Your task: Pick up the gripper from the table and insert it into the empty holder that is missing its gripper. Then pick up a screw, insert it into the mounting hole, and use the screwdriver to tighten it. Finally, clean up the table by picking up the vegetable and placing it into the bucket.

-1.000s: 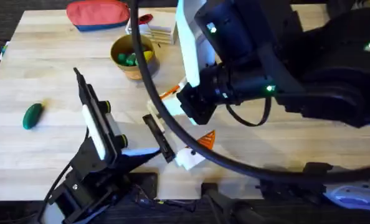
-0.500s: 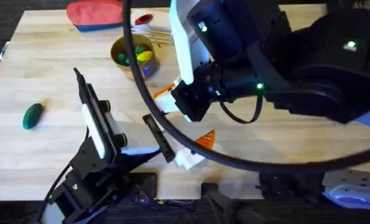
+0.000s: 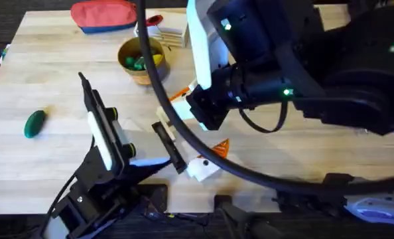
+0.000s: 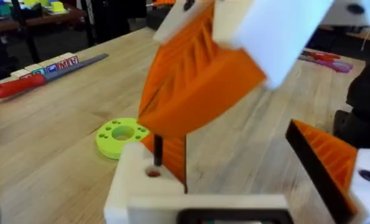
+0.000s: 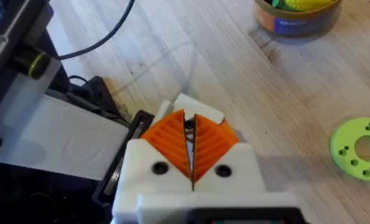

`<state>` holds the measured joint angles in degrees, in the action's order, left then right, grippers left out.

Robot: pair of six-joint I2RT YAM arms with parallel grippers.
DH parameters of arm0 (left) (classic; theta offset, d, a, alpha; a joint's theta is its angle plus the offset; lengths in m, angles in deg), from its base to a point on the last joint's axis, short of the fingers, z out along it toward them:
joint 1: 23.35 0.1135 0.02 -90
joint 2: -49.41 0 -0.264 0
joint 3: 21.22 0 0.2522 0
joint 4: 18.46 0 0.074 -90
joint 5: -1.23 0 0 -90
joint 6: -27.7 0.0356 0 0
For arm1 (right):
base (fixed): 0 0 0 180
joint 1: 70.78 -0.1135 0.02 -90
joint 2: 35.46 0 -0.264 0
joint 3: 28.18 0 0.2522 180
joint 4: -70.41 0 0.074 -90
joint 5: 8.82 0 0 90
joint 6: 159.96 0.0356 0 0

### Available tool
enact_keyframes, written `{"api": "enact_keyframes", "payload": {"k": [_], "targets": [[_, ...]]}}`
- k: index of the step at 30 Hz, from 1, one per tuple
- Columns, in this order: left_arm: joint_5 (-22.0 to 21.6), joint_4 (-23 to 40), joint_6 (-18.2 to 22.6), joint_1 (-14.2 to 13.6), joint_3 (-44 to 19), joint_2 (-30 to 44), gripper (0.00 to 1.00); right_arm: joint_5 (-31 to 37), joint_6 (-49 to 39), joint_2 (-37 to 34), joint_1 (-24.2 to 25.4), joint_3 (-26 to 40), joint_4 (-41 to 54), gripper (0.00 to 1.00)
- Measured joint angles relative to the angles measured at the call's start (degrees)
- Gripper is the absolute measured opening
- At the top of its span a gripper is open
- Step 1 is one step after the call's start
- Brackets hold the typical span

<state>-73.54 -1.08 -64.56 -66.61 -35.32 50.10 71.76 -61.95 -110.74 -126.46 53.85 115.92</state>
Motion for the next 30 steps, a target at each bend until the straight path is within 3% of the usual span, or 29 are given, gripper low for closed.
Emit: {"api": "enact_keyframes", "payload": {"k": [28, 30], "targets": [[0.0, 0.0, 0.1, 0.0, 0.0, 0.0, 0.985, 0.0, 0.2, -3.2, 0.0, 0.0, 0.4, 0.003], [-0.1, 0.0, 0.1, 0.0, 0.0, 0.0, 0.986, 0.0, 0.3, -3.2, 0.0, 0.0, 0.3, 0.039]]}}
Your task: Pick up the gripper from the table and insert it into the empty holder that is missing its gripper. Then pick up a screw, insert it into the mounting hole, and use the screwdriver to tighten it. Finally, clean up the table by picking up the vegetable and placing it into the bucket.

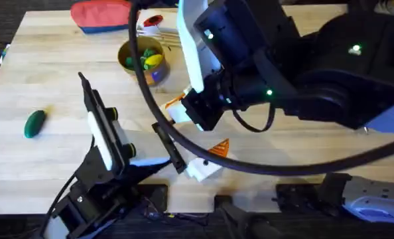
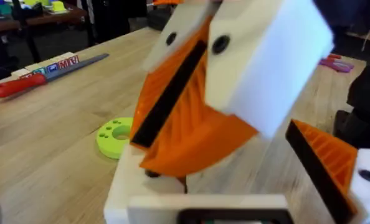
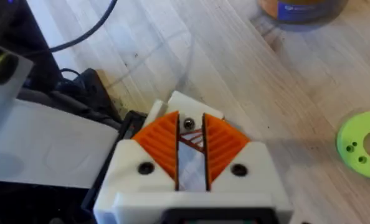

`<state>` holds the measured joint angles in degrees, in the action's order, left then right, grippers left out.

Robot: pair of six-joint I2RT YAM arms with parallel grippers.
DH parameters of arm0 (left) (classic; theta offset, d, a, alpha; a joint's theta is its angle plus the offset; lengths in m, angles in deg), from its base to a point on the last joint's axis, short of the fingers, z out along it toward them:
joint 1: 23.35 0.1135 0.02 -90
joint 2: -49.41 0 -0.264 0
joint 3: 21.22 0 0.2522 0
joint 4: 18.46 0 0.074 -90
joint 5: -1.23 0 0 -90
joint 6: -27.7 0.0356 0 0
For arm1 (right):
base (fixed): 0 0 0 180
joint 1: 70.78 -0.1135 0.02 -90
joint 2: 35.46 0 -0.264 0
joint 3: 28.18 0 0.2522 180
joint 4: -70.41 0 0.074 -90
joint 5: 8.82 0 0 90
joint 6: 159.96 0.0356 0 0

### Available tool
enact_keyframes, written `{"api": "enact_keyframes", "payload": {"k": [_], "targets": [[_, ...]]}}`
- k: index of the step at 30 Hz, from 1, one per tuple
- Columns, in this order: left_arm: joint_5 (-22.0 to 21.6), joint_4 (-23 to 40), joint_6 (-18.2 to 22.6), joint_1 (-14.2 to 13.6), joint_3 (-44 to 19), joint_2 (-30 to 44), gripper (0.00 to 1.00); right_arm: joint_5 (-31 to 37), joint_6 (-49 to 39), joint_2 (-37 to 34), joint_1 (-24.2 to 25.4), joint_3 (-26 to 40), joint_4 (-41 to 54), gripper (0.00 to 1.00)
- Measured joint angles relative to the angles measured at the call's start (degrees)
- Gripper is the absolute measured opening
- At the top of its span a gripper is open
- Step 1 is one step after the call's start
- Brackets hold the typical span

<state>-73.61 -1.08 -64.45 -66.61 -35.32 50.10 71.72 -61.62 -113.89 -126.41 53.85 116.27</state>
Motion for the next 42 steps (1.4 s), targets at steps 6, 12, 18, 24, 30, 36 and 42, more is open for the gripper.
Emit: {"api": "enact_keyframes", "payload": {"k": [6, 12, 18, 24, 30, 36, 42], "targets": [[0.0, 0.0, 0.0, 0.0, 0.0, 0.0, 0.986, 0.0, 0.2, 0.0, 0.0, 0.0, -0.3, 0.347], [0.0, 0.0, 0.0, 0.0, 0.0, 0.0, 0.986, 0.5, 0.4, 0.3, 0.5, 0.0, -0.3, 0.795], [0.1, 0.0, 0.0, 0.0, 0.0, 0.0, 0.986, 0.6, 0.2, 5.0, 2.9, 0.0, 1.9, 0.990], [0.1, 0.0, 0.0, 0.0, 0.0, 0.0, 0.987, 0.6, 0.3, 14.8, 6.5, 0.0, 9.8, 0.991], [0.1, 0.0, 0.0, 0.0, 0.0, 0.0, 0.987, 0.6, -3.4, 23.1, 7.5, 0.0, 20.2, 0.992], [0.1, 0.0, 0.0, 0.0, 0.0, 0.0, 0.988, 0.6, -8.6, 29.3, 7.5, 0.0, 26.1, 0.990], [0.1, 0.0, 0.2, 0.0, 0.0, 0.0, 0.784, 0.6, -10.3, 31.6, 7.5, 0.0, 29.0, 0.991]]}}
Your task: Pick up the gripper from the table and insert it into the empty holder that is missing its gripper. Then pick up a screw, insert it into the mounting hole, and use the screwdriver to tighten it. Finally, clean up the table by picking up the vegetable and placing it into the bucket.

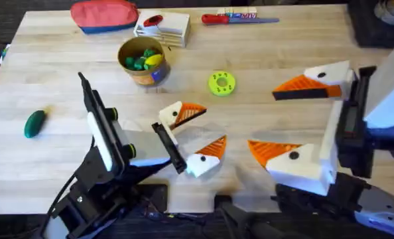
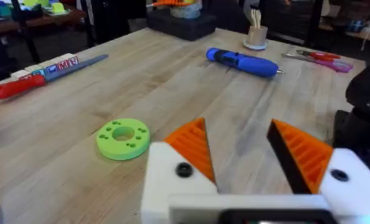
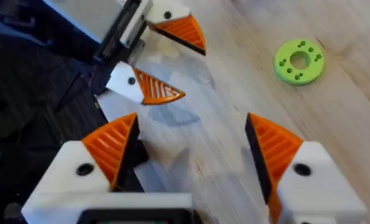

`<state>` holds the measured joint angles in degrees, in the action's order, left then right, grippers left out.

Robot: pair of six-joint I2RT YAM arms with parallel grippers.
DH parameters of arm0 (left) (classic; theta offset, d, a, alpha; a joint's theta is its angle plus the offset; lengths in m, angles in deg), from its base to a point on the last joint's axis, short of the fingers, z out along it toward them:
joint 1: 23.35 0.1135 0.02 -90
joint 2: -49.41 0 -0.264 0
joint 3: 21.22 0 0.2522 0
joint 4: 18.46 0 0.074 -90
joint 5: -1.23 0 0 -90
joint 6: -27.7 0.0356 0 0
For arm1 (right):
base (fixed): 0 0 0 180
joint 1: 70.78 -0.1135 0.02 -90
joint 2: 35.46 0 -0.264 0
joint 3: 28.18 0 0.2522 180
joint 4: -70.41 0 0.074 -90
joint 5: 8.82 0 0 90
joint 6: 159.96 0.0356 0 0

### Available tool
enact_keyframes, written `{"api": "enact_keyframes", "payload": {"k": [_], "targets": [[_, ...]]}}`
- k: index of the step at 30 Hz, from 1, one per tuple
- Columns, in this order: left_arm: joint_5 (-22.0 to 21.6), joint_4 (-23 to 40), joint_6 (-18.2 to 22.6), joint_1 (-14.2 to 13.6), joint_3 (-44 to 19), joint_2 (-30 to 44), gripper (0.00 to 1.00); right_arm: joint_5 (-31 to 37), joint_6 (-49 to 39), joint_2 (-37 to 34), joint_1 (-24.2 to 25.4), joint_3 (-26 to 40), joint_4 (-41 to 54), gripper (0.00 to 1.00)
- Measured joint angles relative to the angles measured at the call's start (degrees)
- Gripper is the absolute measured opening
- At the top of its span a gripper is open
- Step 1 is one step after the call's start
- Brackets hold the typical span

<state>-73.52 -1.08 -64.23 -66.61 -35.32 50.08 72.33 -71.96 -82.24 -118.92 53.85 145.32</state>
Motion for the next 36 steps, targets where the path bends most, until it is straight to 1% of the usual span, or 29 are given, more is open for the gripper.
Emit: {"api": "enact_keyframes", "payload": {"k": [2, 4, 7, 9, 12, 13, 15, 22, 26, 30, 36], "targets": [[0.0, 0.0, 0.0, 0.0, 0.0, 0.0, 0.722, 0.0, -0.2, 0.0, 0.0, 0.0, 1.0, 0.991], [0.0, 0.0, 0.1, 0.0, 0.0, 0.0, 0.580, 0.0, -0.2, 0.0, 0.0, 0.0, 1.6, 0.991], [0.0, 0.0, 0.0, 0.0, 0.0, 0.0, 0.442, 0.0, -0.2, 0.0, 0.0, 0.0, 1.9, 0.991], [0.0, 0.0, 0.0, 0.0, 0.0, 0.0, 0.330, 0.0, -0.2, 0.0, 0.0, 0.0, 1.9, 0.992], [0.0, 0.0, 0.1, 0.0, 0.0, 0.0, 0.068, 0.0, -0.3, 0.0, 0.0, 0.0, 1.9, 0.992], [0.0, 0.0, 0.2, 0.0, 0.0, 0.0, 0.025, 0.0, -0.3, 0.0, 0.0, 0.0, 1.9, 0.992], [0.0, 0.0, 0.2, 0.0, 0.0, 0.0, 0.007, 0.0, -0.4, 0.0, 0.0, 0.0, 1.9, 0.991], [0.0, 0.0, 0.2, 0.0, 0.0, 0.0, 0.006, 0.7, 0.1, -0.1, 0.3, 0.0, 2.3, 0.991], [0.0, 0.0, 0.2, 0.0, 0.0, 0.0, 0.006, 3.6, 1.4, -0.7, 2.9, -0.4, 2.5, 0.991], [0.0, 0.0, 0.2, 0.0, 0.0, 0.0, 0.006, 5.4, 2.0, -3.9, 8.9, -2.5, 1.7, 0.991], [0.0, 0.0, 0.2, 0.0, 0.0, 0.0, 0.006, 6.5, 2.0, -14.3, 22.6, -3.8, 0.8, 0.991]]}}
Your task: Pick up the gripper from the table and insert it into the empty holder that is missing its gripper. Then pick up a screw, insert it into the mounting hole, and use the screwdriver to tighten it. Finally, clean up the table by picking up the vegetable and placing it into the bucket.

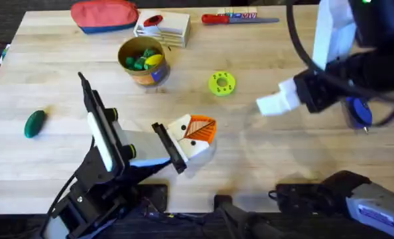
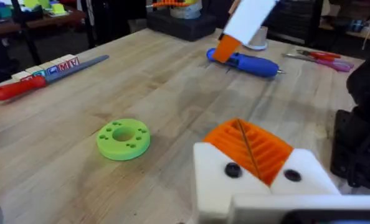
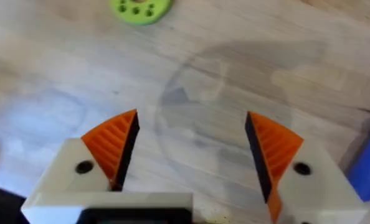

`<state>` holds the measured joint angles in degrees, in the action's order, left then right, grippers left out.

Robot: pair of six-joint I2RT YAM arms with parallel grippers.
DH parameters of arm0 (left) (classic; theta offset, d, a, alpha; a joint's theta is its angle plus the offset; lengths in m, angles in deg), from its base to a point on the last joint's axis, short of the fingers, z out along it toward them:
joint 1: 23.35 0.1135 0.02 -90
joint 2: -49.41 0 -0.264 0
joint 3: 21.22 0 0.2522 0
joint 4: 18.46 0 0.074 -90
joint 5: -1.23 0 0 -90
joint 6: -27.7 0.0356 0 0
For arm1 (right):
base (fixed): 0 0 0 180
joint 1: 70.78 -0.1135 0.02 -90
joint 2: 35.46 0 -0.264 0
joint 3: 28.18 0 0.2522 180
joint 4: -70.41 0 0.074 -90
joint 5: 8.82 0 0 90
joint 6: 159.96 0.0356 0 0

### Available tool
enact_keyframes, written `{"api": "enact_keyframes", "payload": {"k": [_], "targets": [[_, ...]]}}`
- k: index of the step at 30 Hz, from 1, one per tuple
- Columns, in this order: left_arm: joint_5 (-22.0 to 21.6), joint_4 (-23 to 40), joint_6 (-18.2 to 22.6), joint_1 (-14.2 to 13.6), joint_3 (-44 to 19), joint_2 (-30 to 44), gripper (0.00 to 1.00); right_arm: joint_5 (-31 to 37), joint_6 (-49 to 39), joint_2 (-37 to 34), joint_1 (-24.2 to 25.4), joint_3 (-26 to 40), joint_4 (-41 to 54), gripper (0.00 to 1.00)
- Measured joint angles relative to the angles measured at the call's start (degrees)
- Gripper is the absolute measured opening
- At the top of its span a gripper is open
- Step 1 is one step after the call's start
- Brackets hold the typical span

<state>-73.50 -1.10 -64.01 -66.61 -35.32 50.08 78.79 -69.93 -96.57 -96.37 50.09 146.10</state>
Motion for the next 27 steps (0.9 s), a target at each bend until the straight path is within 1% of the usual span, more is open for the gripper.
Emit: {"api": "enact_keyframes", "payload": {"k": [4, 8, 11, 14, 18, 20, 24, 27], "targets": [[0.0, 0.0, 0.0, 0.0, 0.0, 0.0, 0.005, 0.2, -0.4, -6.5, 12.2, -0.1, -2.5, 0.991], [0.0, 0.0, 0.0, 0.0, 0.0, 0.0, 0.005, 1.3, -3.3, -11.5, 24.1, -0.1, -6.6, 0.991], [0.0, 0.0, 0.0, 0.0, 0.0, 0.0, 0.005, 4.8, -4.9, -14.2, 32.0, -0.2, -8.9, 0.991], [0.0, 0.0, 0.0, 0.0, 0.0, 0.0, 0.005, 8.9, -6.6, -16.0, 38.6, -0.2, -10.9, 0.991], [0.0, 0.0, 0.0, 0.0, 0.0, 0.0, 0.005, 11.9, -11.8, -17.1, 45.7, -0.2, -13.5, 0.991], [0.0, 0.0, 0.0, 0.0, 0.0, 0.0, 0.005, 12.6, -15.5, -17.4, 48.2, -0.2, -14.6, 0.991], [0.0, 0.0, 0.0, 0.0, 0.0, 0.0, 0.005, 13.3, -24.5, -18.8, 51.9, -0.2, -16.5, 0.991], [0.0, 0.0, 0.0, 0.0, 0.0, 0.0, 0.005, 13.1, -28.8, -21.1, 54.0, -0.2, -19.0, 0.991]]}}
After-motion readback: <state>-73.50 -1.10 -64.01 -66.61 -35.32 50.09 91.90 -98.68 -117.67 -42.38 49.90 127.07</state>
